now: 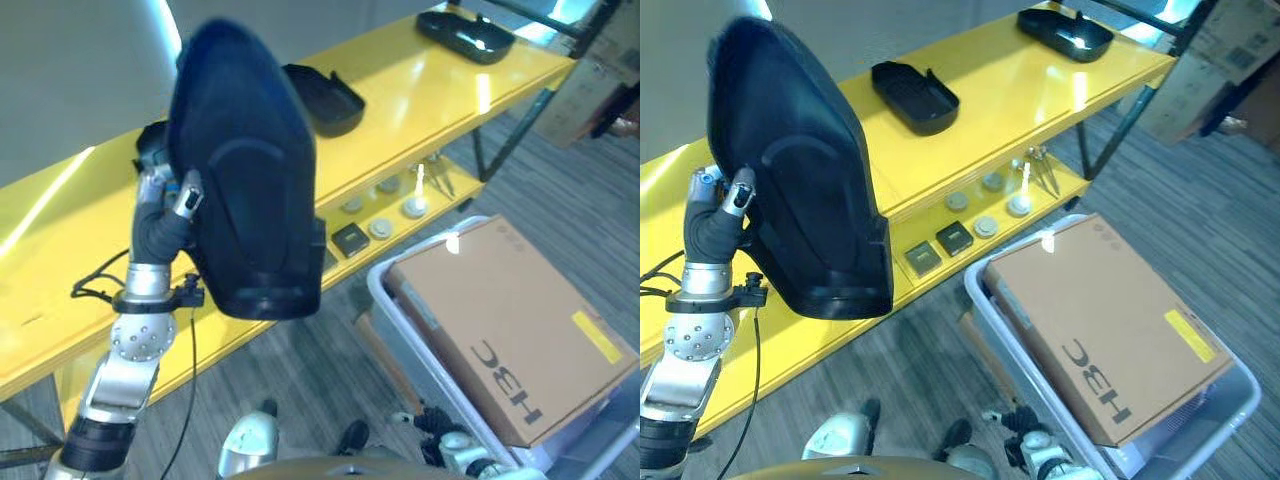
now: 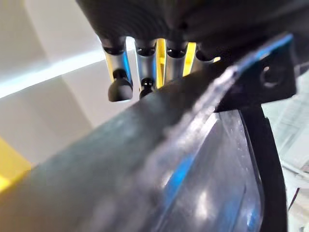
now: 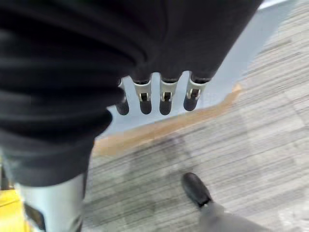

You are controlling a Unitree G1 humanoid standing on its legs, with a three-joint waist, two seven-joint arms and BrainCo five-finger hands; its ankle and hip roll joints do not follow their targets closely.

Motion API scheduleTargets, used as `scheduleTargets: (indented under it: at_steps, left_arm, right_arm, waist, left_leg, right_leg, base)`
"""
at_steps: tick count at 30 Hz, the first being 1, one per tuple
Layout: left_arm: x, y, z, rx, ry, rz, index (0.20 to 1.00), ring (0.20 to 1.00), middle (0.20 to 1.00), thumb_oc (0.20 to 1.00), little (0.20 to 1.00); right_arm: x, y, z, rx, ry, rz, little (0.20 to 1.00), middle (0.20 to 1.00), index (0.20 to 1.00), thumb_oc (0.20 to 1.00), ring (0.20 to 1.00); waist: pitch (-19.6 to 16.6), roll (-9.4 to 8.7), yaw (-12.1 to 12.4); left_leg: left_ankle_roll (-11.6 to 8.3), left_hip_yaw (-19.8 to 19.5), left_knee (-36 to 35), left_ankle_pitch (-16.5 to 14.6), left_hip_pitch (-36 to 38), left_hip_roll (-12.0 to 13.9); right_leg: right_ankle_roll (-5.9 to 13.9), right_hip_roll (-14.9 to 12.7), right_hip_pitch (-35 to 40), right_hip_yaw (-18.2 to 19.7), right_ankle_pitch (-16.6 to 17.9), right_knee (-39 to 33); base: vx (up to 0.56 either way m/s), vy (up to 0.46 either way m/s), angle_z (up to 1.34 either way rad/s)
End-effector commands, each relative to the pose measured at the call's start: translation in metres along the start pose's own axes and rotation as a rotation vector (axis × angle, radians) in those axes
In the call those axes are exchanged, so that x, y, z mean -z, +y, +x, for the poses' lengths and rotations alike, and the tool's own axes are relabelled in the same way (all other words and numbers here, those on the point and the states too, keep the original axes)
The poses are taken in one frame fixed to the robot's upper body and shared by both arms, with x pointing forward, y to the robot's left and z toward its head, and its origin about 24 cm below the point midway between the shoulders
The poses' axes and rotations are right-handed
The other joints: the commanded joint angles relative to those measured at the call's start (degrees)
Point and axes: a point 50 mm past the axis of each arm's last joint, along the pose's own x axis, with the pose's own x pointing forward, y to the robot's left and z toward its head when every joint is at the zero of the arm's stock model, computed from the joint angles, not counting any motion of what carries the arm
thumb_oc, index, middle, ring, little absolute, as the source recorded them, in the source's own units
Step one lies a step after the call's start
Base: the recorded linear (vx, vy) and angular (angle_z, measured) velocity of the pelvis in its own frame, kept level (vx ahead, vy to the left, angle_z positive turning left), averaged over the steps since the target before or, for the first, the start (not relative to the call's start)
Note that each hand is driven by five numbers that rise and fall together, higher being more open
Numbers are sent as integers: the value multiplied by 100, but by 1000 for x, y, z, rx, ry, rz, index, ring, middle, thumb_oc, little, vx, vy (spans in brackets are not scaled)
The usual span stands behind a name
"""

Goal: Move parts from the plastic box to the shelf.

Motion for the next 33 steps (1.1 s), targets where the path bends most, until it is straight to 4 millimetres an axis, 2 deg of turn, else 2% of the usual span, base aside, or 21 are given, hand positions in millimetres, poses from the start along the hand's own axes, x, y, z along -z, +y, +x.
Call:
scheduleTargets:
  at_steps: [1, 3, 4, 5, 7, 8, 10, 11, 12, 13, 14, 15, 19, 21, 24, 25, 27, 28, 29, 30, 33]
  left_arm:
    - [-23, 16, 14, -85, -164, -48, 200, 200, 200, 200, 200]
    - [-24, 17, 15, -88, -168, -45, 200, 200, 200, 200, 200]
    - [-24, 17, 14, -95, -164, -48, 200, 200, 200, 200, 200]
    - [-24, 17, 15, -95, -166, -35, 200, 200, 200, 200, 200]
    - [-26, 19, 17, -95, -181, -15, 200, 200, 200, 200, 200]
    - [-27, 20, 17, -95, -181, -14, 200, 200, 200, 200, 200]
    - [-31, 21, 17, -102, -204, -26, 200, 200, 200, 200, 200]
    - [-35, 19, 21, -100, -232, -37, 200, 200, 200, 200, 200]
    - [-36, 15, 25, -92, -248, -55, 200, 200, 200, 200, 200]
    - [-35, 12, 25, -83, -247, -66, 200, 200, 200, 200, 200]
    - [-33, 7, 24, -69, -240, -74, 200, 200, 200, 200, 200]
    - [-32, 7, 23, -64, -240, -44, 200, 200, 200, 200, 200]
    - [-29, 15, 13, -87, -194, -44, 200, 200, 200, 200, 200]
    - [-28, 16, 11, -95, -178, -66, 200, 200, 200, 200, 200]
    - [-26, 15, 13, -87, -168, -107, 200, 200, 200, 200, 200]
    - [-27, 14, 13, -86, -169, -108, 200, 200, 200, 200, 200]
    - [-23, 20, 12, -107, -154, -84, 200, 200, 200, 200, 200]
    - [-23, 20, 12, -107, -154, -84, 200, 200, 200, 200, 200]
    - [-22, 21, 13, -116, -152, -71, 200, 200, 200, 200, 200]
    - [-21, 22, 14, -106, -150, -36, 200, 200, 200, 200, 200]
    - [-12, 30, 9, -108, -106, 29, 200, 200, 200, 200, 200]
  right_arm:
    - [3, 7, -1, -6, 20, -8, 1000, 1000, 1000, 1000, 1000]
    - [8, 7, -2, -2, 38, -4, 1000, 1000, 1000, 1000, 1000]
    - [18, 7, -4, 4, 69, 0, 1000, 1000, 1000, 1000, 1000]
    - [22, 7, -5, 9, 79, -8, 1000, 1000, 1000, 1000, 1000]
    - [24, 9, -5, -1, 90, -27, 1000, 1000, 1000, 1000, 1000]
    - [24, 9, -5, -1, 90, -29, 1000, 1000, 1000, 1000, 1000]
    - [20, 12, -5, -6, 71, -53, 1000, 1000, 1000, 1000, 1000]
    - [14, 13, -4, 4, 45, -67, 1000, 1000, 1000, 1000, 1000]
    - [12, 17, -4, 2, 35, -86, 1000, 1000, 1000, 1000, 1000]
    - [14, 19, -5, -7, 37, -91, 1000, 1000, 1000, 1000, 1000]
    - [20, 26, -8, -34, 43, -100, 1000, 1000, 1000, 1000, 1000]
    - [17, 30, -8, -47, 22, -122, 1000, 1000, 1000, 1000, 1000]
    - [19, 38, -9, -98, 34, -193, 1000, 1000, 1000, 1000, 1000]
    - [13, 35, -7, -94, 12, -235, 1000, 1000, 1000, 1000, 1000]
    - [3, 16, -2, -17, -9, -181, 1000, 1000, 1000, 1000, 1000]
    - [3, 16, -2, -15, -9, -179, 1000, 1000, 1000, 1000, 1000]
    - [1, 4, -1, 49, 1, -45, 1000, 1000, 1000, 1000, 1000]
    - [1, 5, -1, 49, 1, -44, 1000, 1000, 1000, 1000, 1000]
    - [1, 4, -1, 52, 3, -26, 1000, 1000, 1000, 1000, 1000]
    - [4, 4, -1, 52, 20, -39, 1000, 1000, 1000, 1000, 1000]
    - [19, 4, -4, 62, 74, 20, 1000, 1000, 1000, 1000, 1000]
  waist:
    - [-540, -127, -126]
    - [-582, -78, -167]
    - [-717, -4, -230]
    - [-733, 0, -236]
    - [-676, 39, -262]
    - [-672, 30, -266]
    - [-538, 23, -365]
    - [-473, -29, -514]
    - [-466, -80, -682]
    - [-476, -92, -735]
    - [-596, -134, -894]
    - [-612, -167, -886]
    - [-733, -188, -706]
    - [-684, -170, -626]
    - [-531, -132, -639]
    - [-533, -130, -657]
    - [-518, -106, -670]
    - [-534, -111, -669]
    - [-529, -162, -647]
    - [-516, -156, -602]
    - [-528, -87, -467]
  left_leg:
    - [99, 265, 479, -1097, -271, -130]
    - [104, 357, 335, -1121, -128, -109]
    - [155, 417, -112, -1000, 55, -116]
    - [218, 345, -137, -1028, 93, -215]
    - [425, 268, -172, -1113, 209, -362]
    - [444, 272, -168, -1119, 208, -383]
    - [572, 295, -14, -1086, 109, -474]
    - [583, 126, 159, -1056, 10, -509]
    - [582, -105, 215, -1024, -34, -548]
    - [573, -227, 186, -1016, -16, -570]
    - [566, -676, -34, -813, -59, -686]
    - [541, -939, -112, -657, -132, -770]
    - [508, -1164, -27, -675, -176, -817]
    - [464, -1177, 175, -781, -234, -812]
    - [283, -903, 189, -575, -540, -553]
    - [278, -926, 179, -564, -545, -559]
    - [166, -697, -137, -198, -960, -218]
    - [160, -697, -170, -178, -963, -215]
    - [116, -620, -314, -107, -1235, -31]
    - [60, -415, -527, 27, -1463, 255]
    - [-122, -339, -824, 325, -1573, 611]
  right_leg:
    - [179, 3, -155, 513, -528, -247]
    - [180, 25, -116, 469, -536, -227]
    - [194, 23, -90, 332, -550, -132]
    - [214, -24, -143, 326, -542, 48]
    - [285, -266, -466, 308, -552, 892]
    - [304, -311, -507, 322, -592, 988]
    - [396, -554, -843, 566, -467, 1543]
    - [427, -323, -988, 1193, -515, 1540]
    - [458, 107, -1095, 2066, -650, 1426]
    - [461, 307, -1073, 2538, -730, 1354]
    - [375, 701, -1088, 3704, -667, 1110]
    - [273, 886, -1116, 4113, -496, 899]
    - [261, 740, -771, 3901, -316, 303]
    - [241, 705, -634, 3724, -334, 181]
    - [233, 560, -505, 3223, -409, 79]
    - [232, 555, -504, 3197, -411, 74]
    - [313, 387, -414, 2971, -443, 33]
    - [311, 387, -433, 2970, -445, 36]
    - [327, 319, -436, 2948, -502, 83]
    - [349, 271, -412, 2855, -632, 176]
    - [400, 221, -141, 2793, -867, 254]
  base:
    - [64, 90, 26]
    - [56, 90, 74]
    - [25, 167, 84]
    - [22, 247, 53]
    - [3, 207, 13]
    - [-23, 175, 13]
    - [-160, 150, 6]
    - [-195, 56, 10]
    - [-64, -18, 65]
    - [21, -16, 178]
    - [43, -50, 234]
    - [22, -53, 204]
    - [90, -124, 82]
    - [118, -87, 49]
    - [8, 13, 58]
    - [-5, 83, 118]
    - [37, 85, 92]
    - [67, 63, 34]
    - [147, 92, 35]
    - [216, 156, 32]
    - [202, 173, 17]
